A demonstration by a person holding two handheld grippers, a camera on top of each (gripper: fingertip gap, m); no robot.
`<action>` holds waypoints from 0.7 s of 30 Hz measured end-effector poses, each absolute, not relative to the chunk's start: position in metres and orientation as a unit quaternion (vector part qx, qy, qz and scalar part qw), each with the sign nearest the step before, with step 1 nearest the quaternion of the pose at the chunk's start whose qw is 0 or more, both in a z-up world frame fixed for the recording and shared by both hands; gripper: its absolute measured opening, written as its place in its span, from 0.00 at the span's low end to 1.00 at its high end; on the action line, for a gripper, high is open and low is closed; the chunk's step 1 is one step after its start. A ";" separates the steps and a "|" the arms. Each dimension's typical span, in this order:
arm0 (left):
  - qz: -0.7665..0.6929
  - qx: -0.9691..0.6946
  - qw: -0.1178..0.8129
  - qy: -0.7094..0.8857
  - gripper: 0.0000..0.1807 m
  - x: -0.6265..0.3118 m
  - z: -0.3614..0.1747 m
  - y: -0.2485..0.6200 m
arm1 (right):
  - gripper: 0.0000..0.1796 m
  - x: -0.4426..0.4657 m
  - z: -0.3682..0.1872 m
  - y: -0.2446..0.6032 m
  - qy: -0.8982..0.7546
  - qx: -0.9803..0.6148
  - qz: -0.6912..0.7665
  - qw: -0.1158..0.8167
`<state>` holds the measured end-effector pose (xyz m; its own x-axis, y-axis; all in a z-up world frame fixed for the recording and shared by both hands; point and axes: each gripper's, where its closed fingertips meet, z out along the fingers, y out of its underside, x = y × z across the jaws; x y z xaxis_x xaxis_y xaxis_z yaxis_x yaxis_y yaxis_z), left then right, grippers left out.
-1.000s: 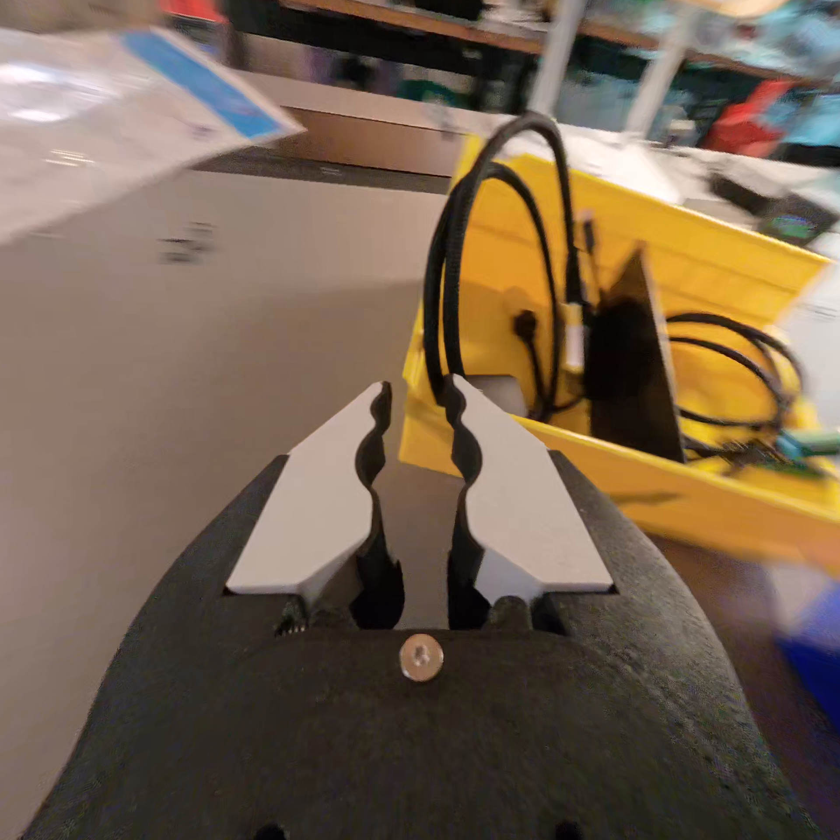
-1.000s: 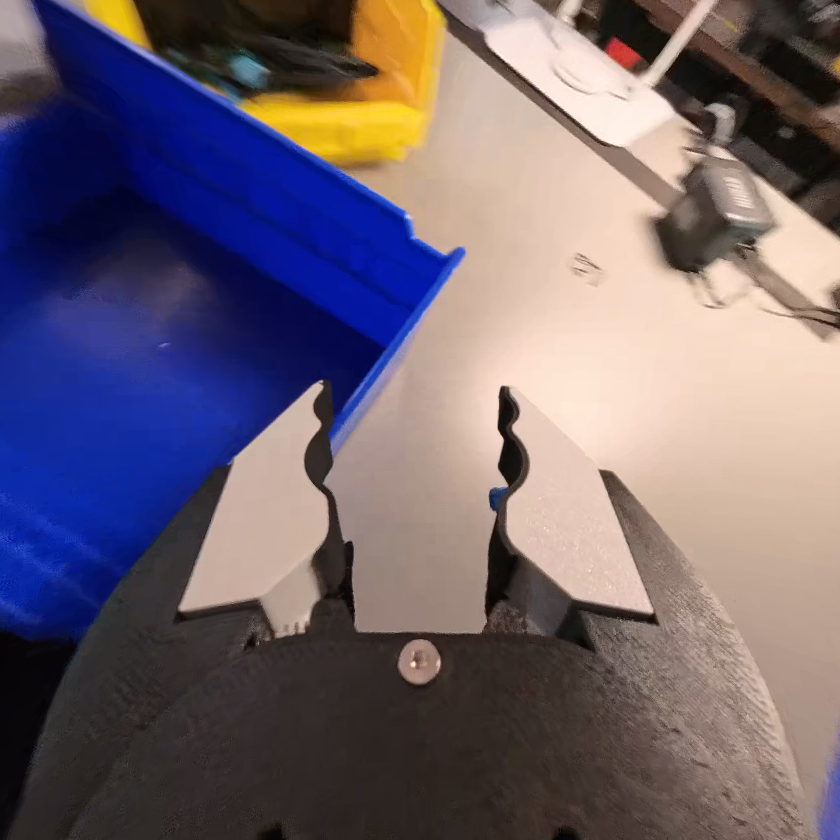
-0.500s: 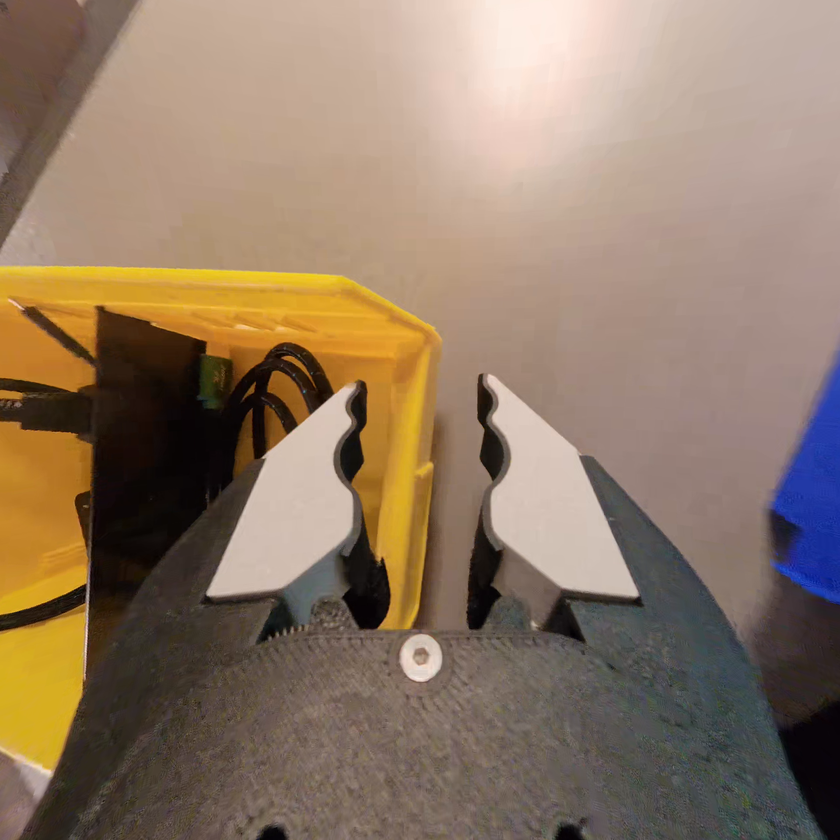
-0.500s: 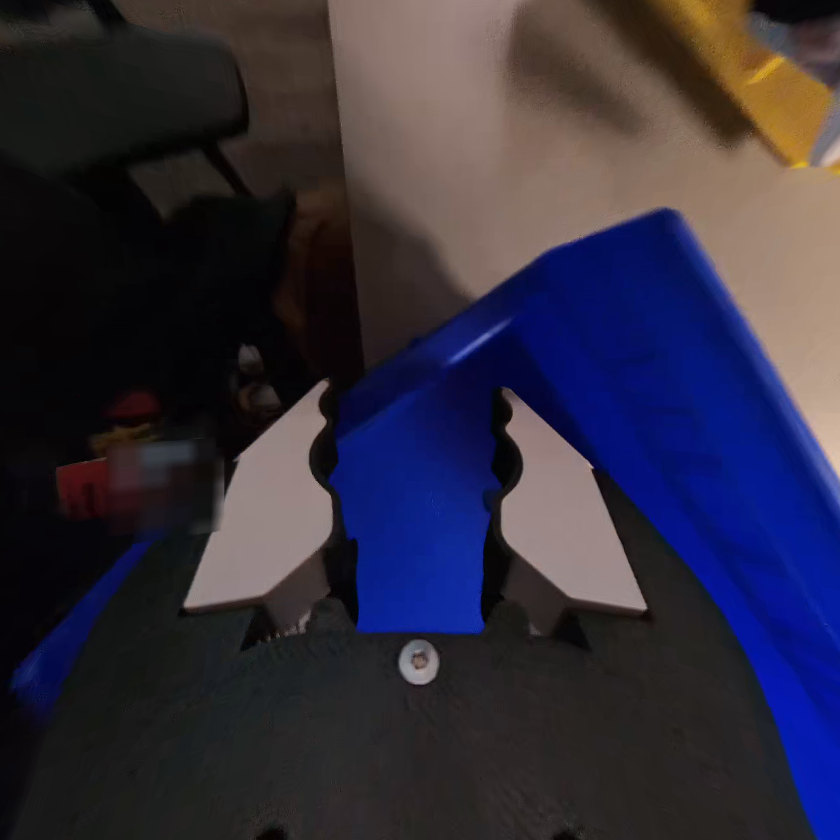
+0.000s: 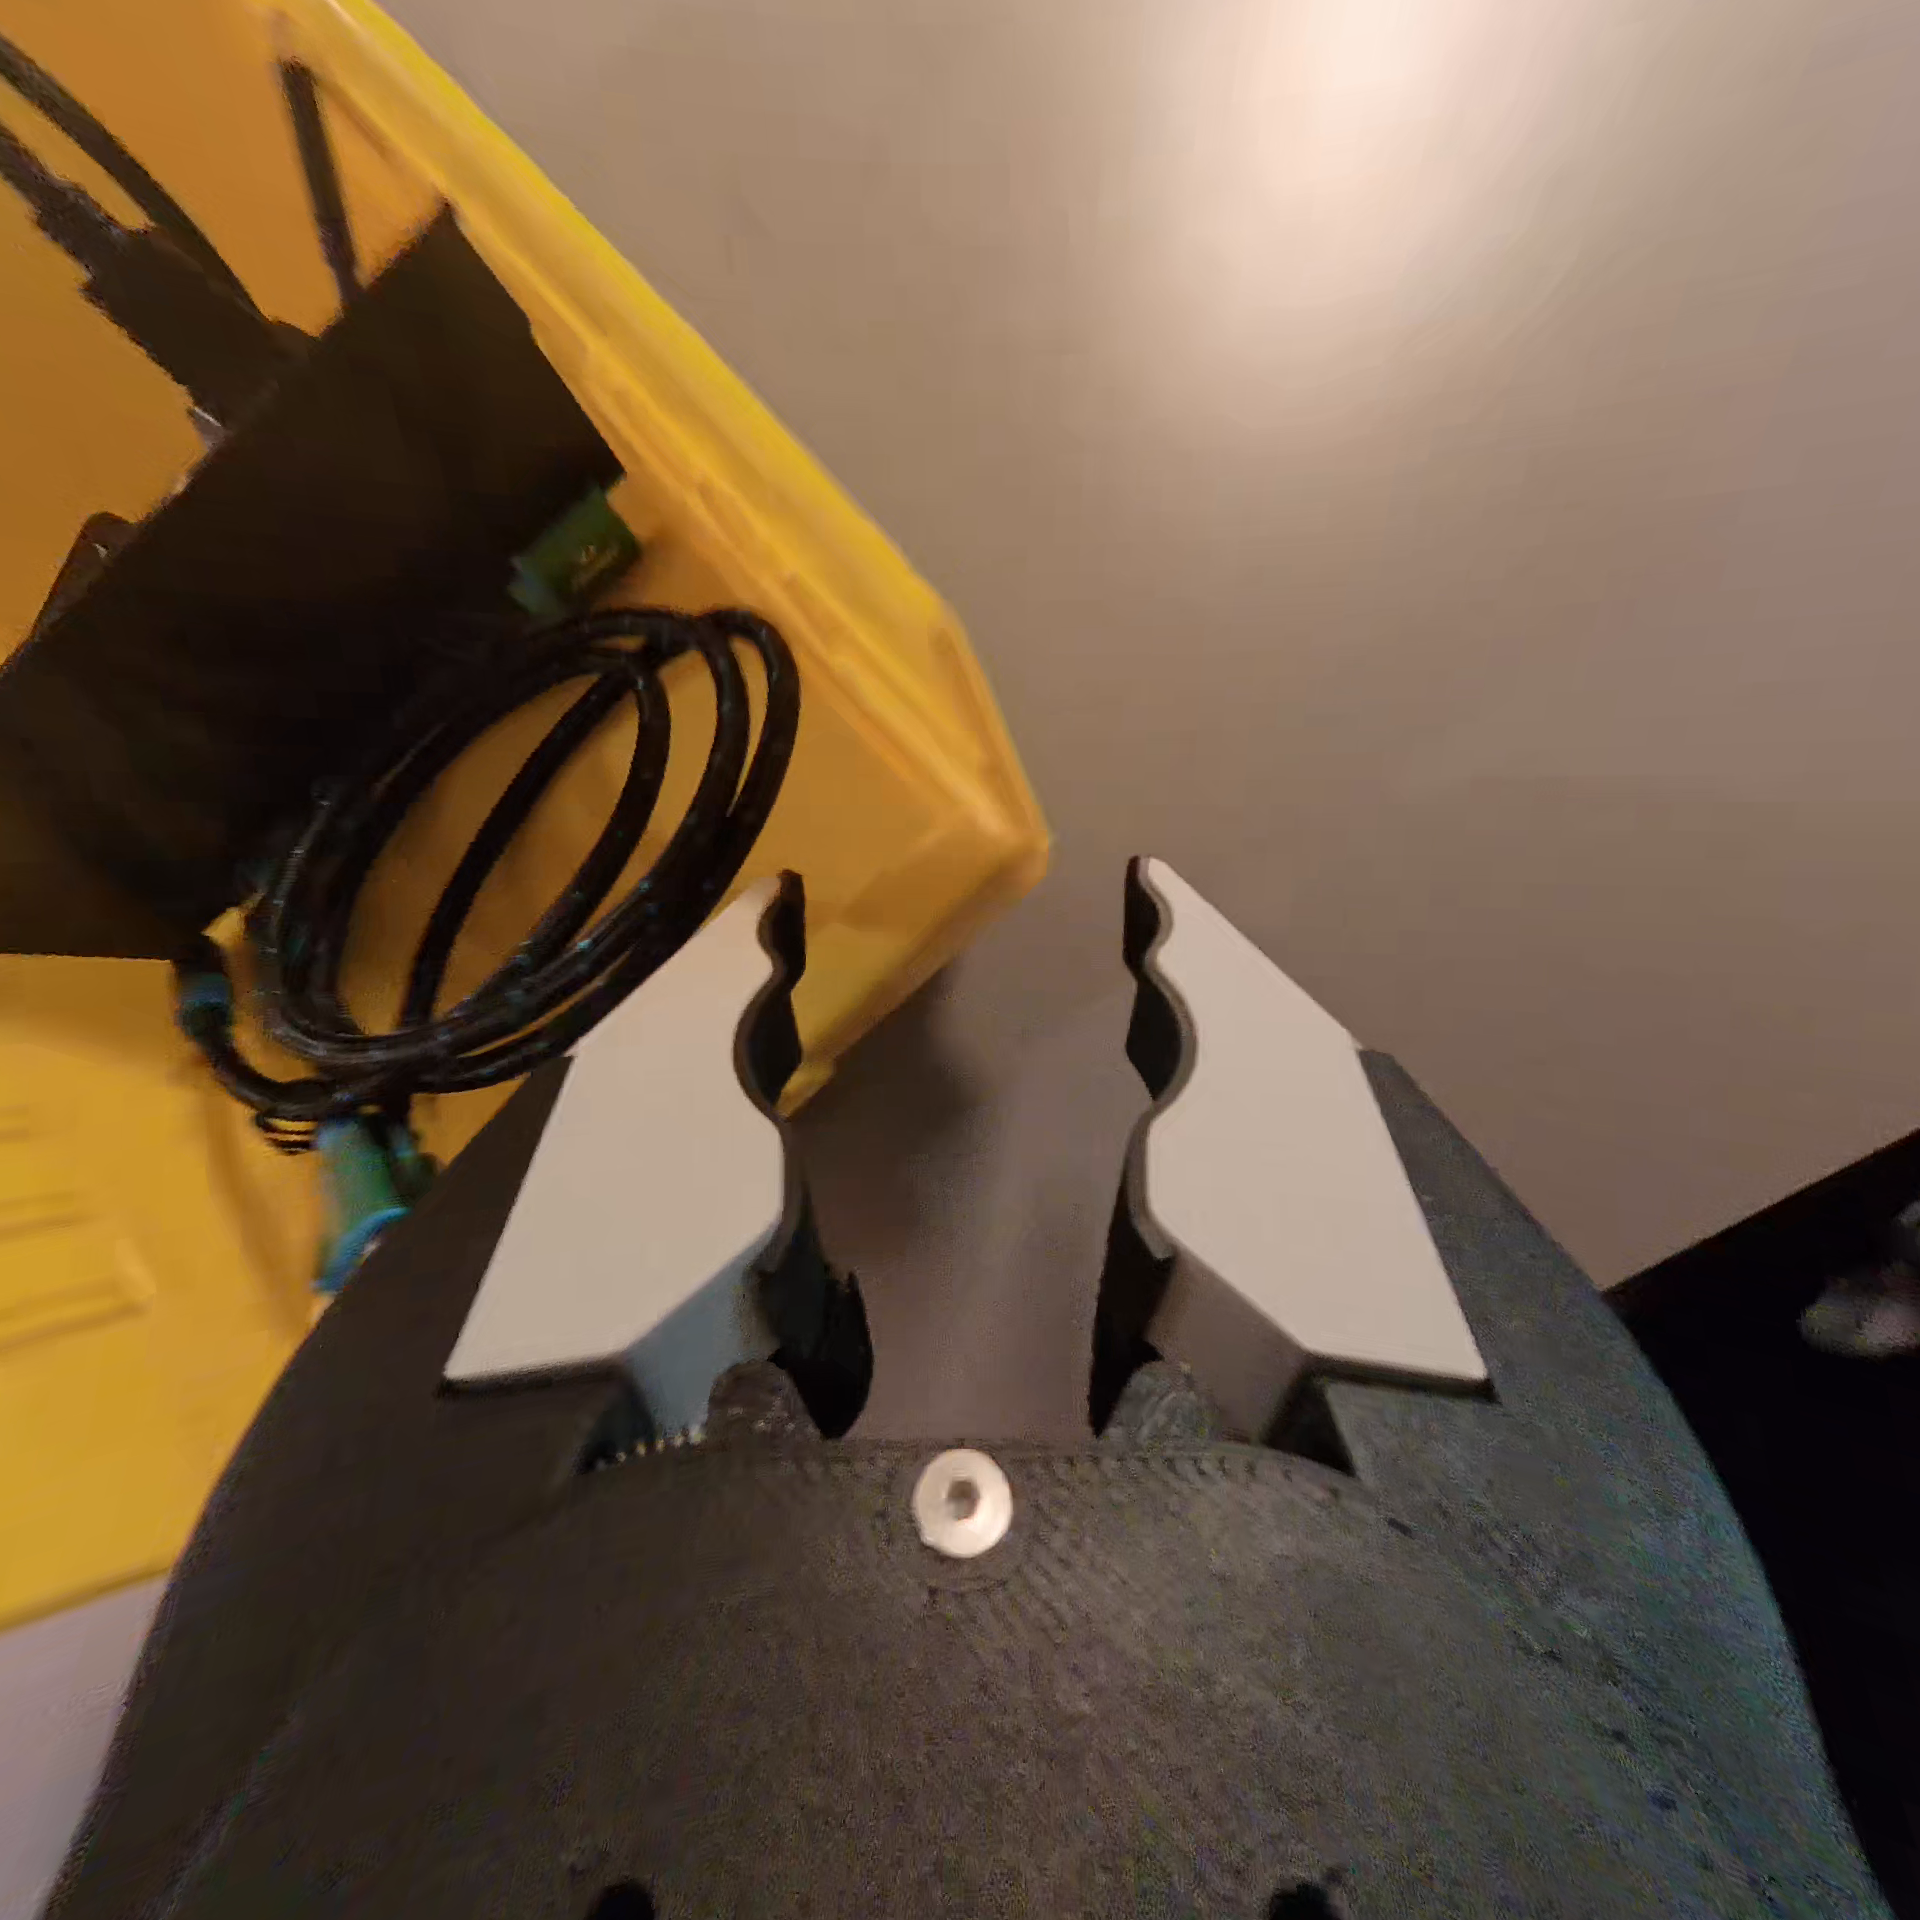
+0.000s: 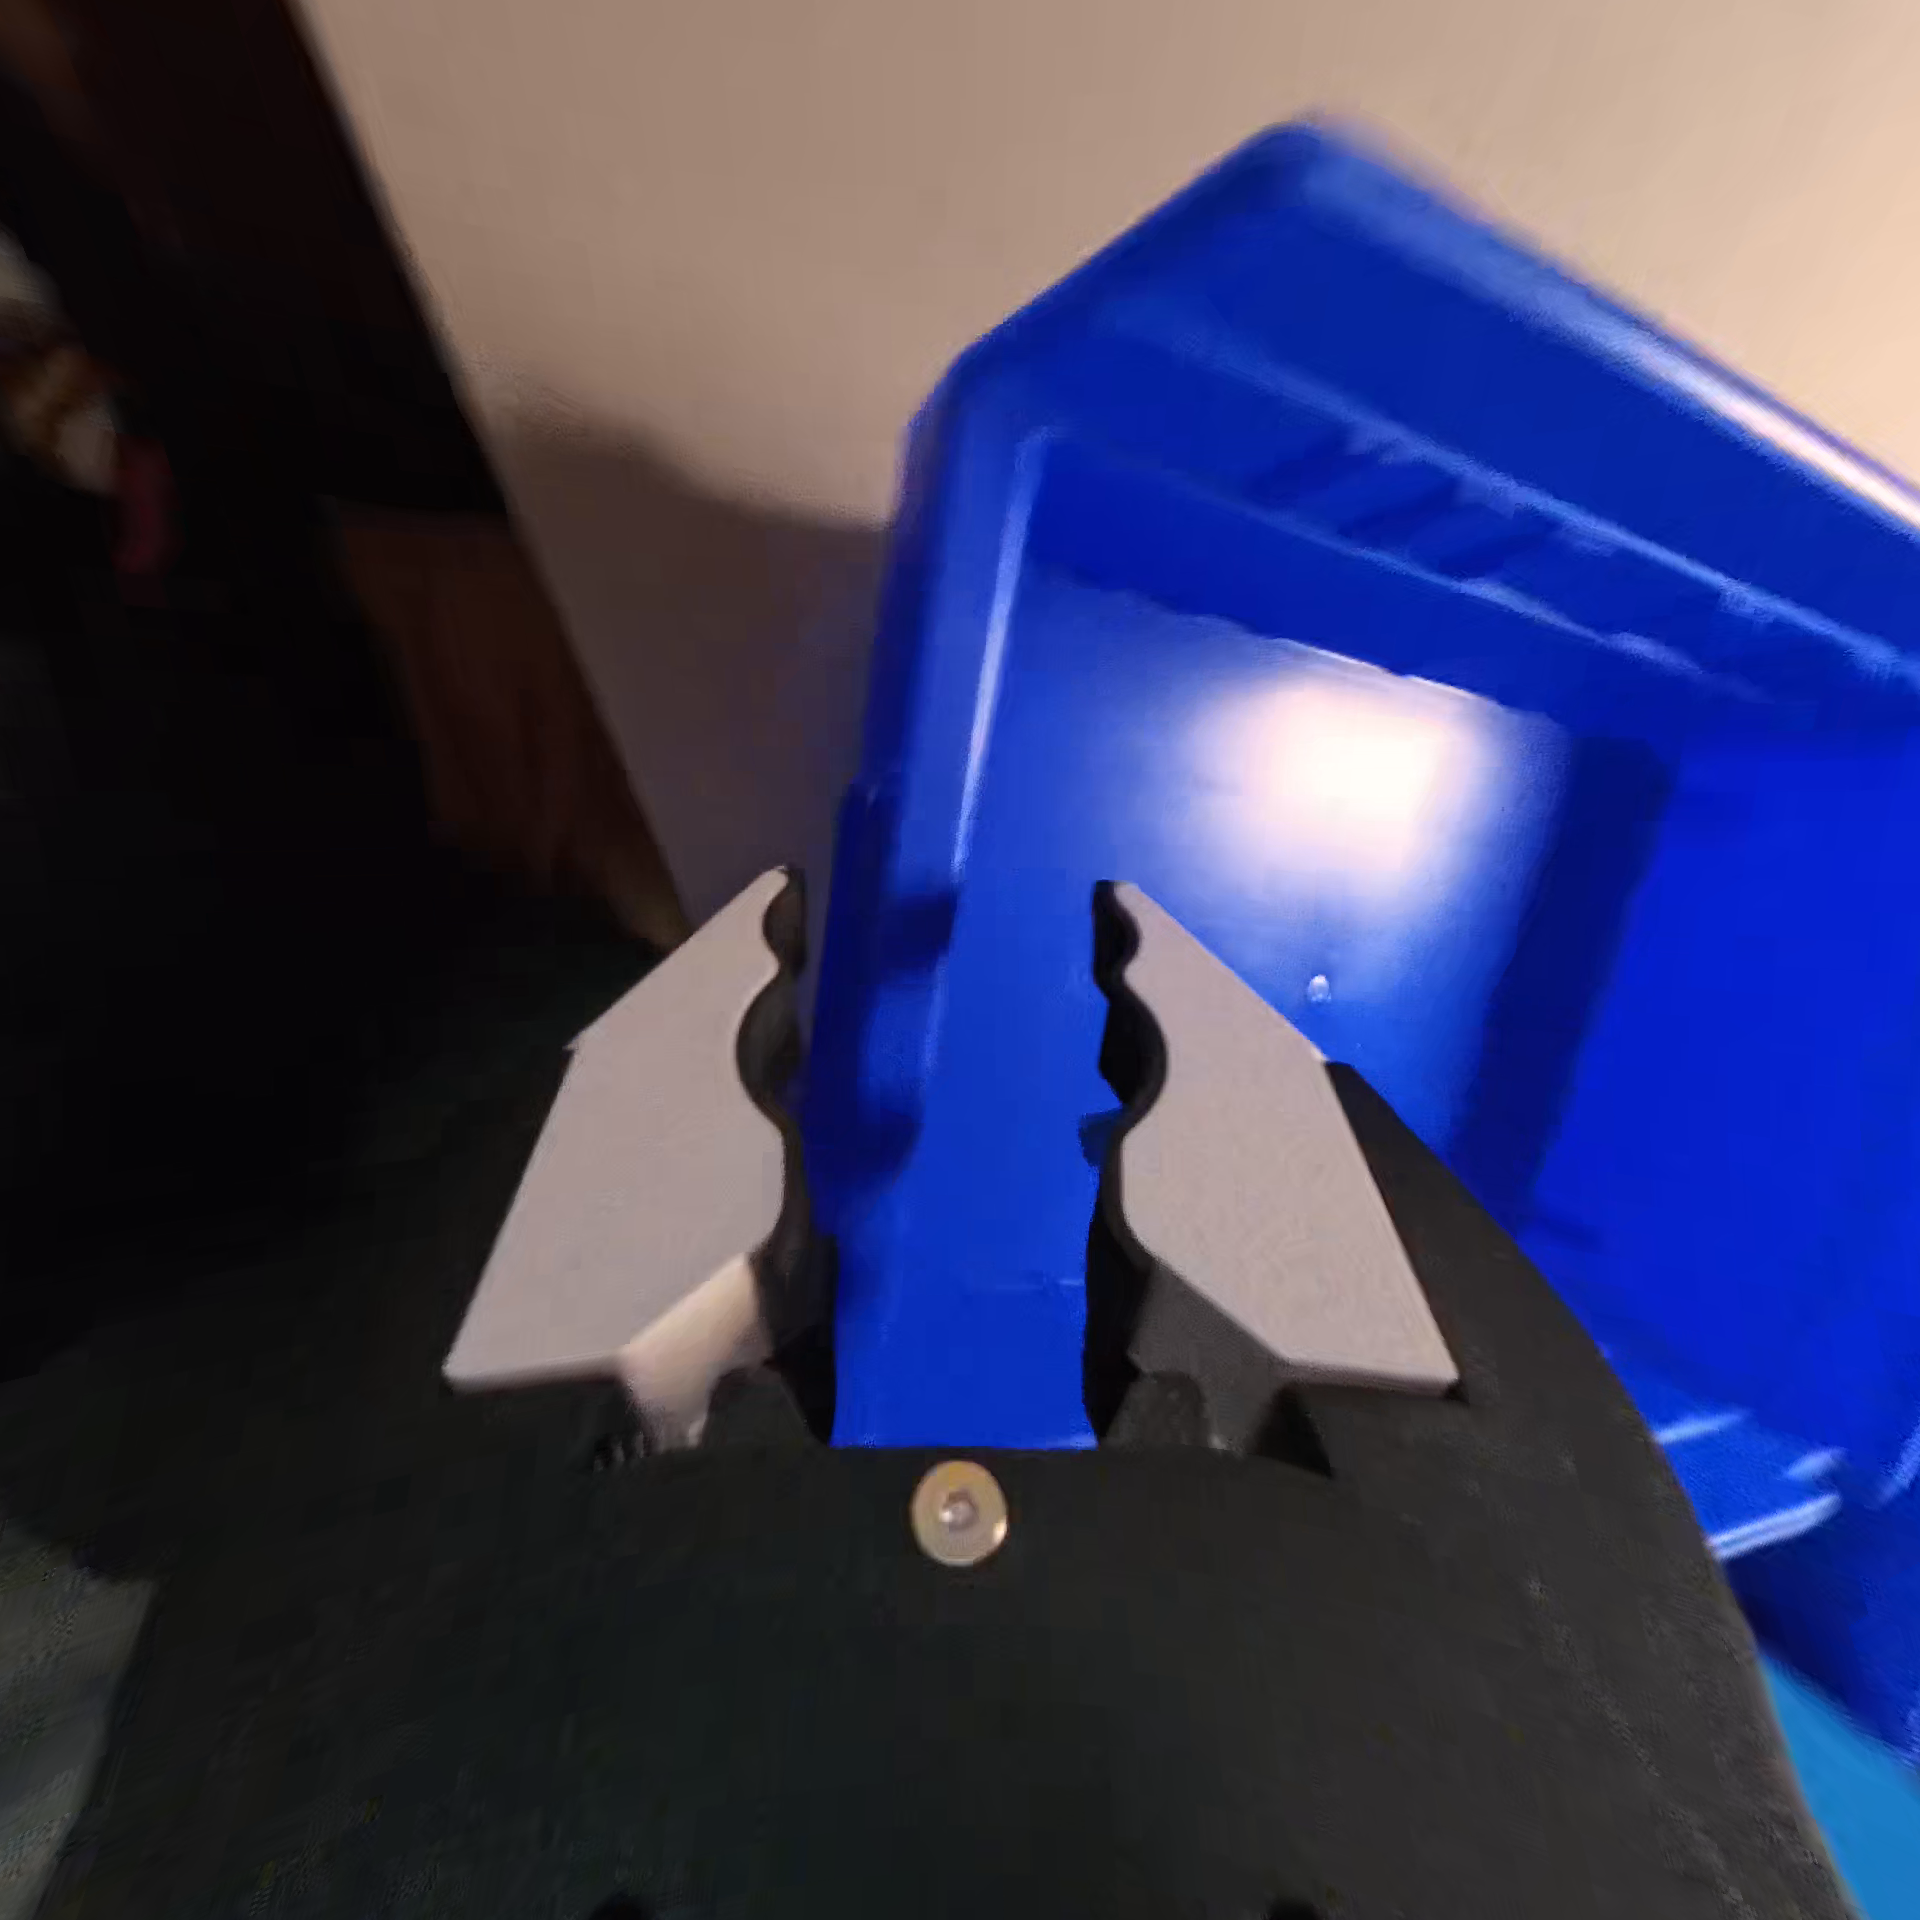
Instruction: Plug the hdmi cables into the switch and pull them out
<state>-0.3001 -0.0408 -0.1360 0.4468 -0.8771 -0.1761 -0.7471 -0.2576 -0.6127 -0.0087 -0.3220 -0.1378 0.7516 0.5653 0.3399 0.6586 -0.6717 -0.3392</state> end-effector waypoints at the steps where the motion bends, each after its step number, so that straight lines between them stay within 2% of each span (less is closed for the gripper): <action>1: -0.135 -0.788 0.350 0.489 0.37 -0.296 -0.129 -0.044 | 0.37 -0.005 -0.130 -0.318 -0.287 -0.914 -0.102 0.269; 3: -0.183 -0.783 0.401 0.439 0.38 -0.285 -0.118 -0.045 | 0.43 -0.002 -0.112 -0.305 -0.192 -0.905 -0.100 0.365; 6: -0.194 -0.780 0.456 0.381 0.40 -0.269 -0.112 -0.033 | 0.43 -0.019 -0.093 -0.277 -0.086 -0.867 -0.073 0.485; 9: -0.161 -0.776 0.503 0.345 0.33 -0.258 -0.112 -0.015 | 0.42 -0.009 -0.109 -0.254 -0.044 -0.861 -0.154 0.483; 10: -0.140 -0.772 0.520 0.337 0.28 -0.259 -0.112 -0.009 | 0.38 -0.002 -0.112 -0.251 -0.041 -0.856 -0.186 0.481; 12: -0.082 -0.758 0.562 0.320 0.08 -0.273 -0.108 0.002 | 0.34 0.008 -0.111 -0.251 -0.032 -0.847 -0.212 0.487; 16: -0.050 -0.749 0.593 0.290 0.03 -0.310 -0.106 0.008 | 0.18 0.058 -0.104 -0.282 0.018 -0.824 -0.285 0.489; 18: -0.079 -0.754 0.597 0.262 0.03 -0.329 -0.105 0.009 | 0.04 0.091 -0.100 -0.306 0.052 -0.810 -0.316 0.491; 21: -0.079 -0.758 0.597 0.250 0.03 -0.347 -0.105 0.010 | 0.04 0.114 -0.101 -0.326 0.075 -0.814 -0.273 0.507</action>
